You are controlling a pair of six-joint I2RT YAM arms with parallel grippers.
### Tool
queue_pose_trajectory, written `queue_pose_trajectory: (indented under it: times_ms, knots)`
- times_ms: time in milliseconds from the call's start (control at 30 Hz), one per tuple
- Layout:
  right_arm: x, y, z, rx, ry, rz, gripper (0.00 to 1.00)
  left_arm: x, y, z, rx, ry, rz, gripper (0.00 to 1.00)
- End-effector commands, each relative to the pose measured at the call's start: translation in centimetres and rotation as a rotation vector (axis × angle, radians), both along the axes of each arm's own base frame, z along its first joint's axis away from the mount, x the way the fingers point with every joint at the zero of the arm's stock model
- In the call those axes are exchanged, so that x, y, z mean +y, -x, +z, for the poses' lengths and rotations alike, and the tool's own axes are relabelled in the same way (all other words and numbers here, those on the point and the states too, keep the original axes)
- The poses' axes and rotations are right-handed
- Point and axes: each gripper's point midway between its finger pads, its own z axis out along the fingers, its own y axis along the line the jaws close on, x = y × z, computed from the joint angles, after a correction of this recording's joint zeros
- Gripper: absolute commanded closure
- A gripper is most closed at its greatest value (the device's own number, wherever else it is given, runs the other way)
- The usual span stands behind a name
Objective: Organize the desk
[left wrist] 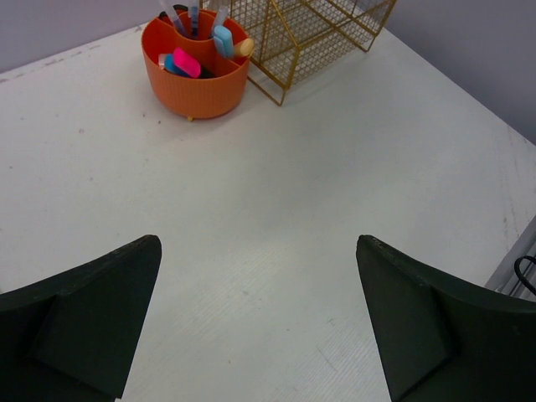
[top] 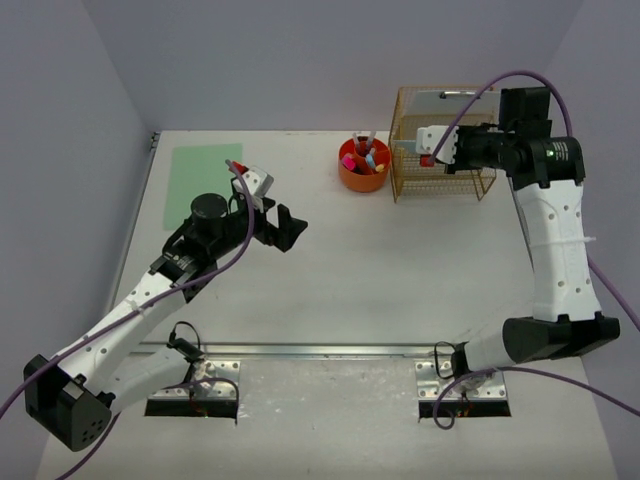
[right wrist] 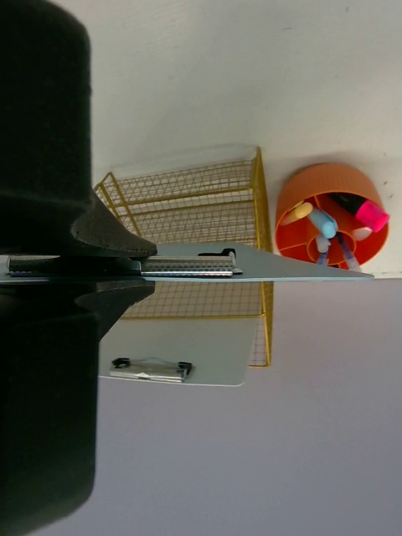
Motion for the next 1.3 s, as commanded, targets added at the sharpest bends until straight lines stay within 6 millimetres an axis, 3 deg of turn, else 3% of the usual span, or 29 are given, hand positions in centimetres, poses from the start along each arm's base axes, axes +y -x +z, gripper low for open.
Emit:
queue_pose_trajectory:
  times_ms: [0, 67, 233, 433, 600, 933, 1267]
  knots:
    - [-0.2, -1.0, 4.0, -0.152, -0.050, 0.081, 1.00, 0.0, -0.3, 2.1, -0.056, 0.020, -0.004, 0.00]
    - [-1.4, -1.7, 3.7, -0.159, -0.056, 0.061, 1.00, 0.0, -0.4, 2.0, -0.055, 0.014, -0.003, 0.00]
    - [-1.5, -1.8, 4.3, -0.185, -0.062, 0.077, 1.00, 0.1, -0.5, 1.4, -0.044, -0.001, -0.002, 0.00]
    - [-0.9, -0.6, 6.7, -0.232, -0.078, 0.110, 1.00, 0.1, -0.7, 0.9, -0.029, -0.008, 0.001, 0.00]
    - [-0.7, 0.2, 7.2, -0.270, -0.064, 0.129, 1.00, -0.2, -1.0, 0.7, -0.022, -0.005, -0.005, 0.00]
    - [-1.3, -1.0, 6.4, -0.255, -0.058, 0.112, 1.00, -0.3, -1.4, 0.8, -0.019, -0.015, -0.004, 0.00]
    - [-3.4, -3.1, 3.8, -0.194, -0.088, 0.091, 1.00, -0.3, -1.7, 0.7, -0.014, -0.022, -0.004, 0.00]
